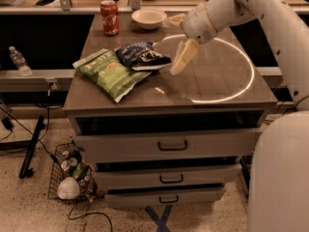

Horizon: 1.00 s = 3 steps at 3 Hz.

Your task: Move blue chip bag near green jalapeno chip bag

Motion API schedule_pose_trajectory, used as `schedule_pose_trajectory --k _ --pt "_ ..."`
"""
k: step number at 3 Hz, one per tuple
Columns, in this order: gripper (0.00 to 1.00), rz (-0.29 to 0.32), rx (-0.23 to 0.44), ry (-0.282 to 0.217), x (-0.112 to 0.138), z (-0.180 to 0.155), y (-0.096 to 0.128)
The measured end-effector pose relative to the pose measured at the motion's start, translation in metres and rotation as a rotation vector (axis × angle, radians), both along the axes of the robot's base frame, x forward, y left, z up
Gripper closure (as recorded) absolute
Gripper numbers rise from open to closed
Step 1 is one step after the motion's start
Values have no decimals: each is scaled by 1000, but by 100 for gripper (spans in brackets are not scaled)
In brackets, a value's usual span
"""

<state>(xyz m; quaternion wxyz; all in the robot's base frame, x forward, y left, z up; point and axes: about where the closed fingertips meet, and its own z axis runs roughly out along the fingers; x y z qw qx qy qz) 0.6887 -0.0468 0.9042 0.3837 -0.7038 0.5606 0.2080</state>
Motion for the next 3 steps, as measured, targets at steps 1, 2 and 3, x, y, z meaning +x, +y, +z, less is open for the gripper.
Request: schedule_pose_trajectory --k 1,2,3 --pt "0 -175 76 -57 16 41 -49" --pt "0 -474 222 -160 23 111 -129" --pt "0 -650 314 -172 29 134 -156"
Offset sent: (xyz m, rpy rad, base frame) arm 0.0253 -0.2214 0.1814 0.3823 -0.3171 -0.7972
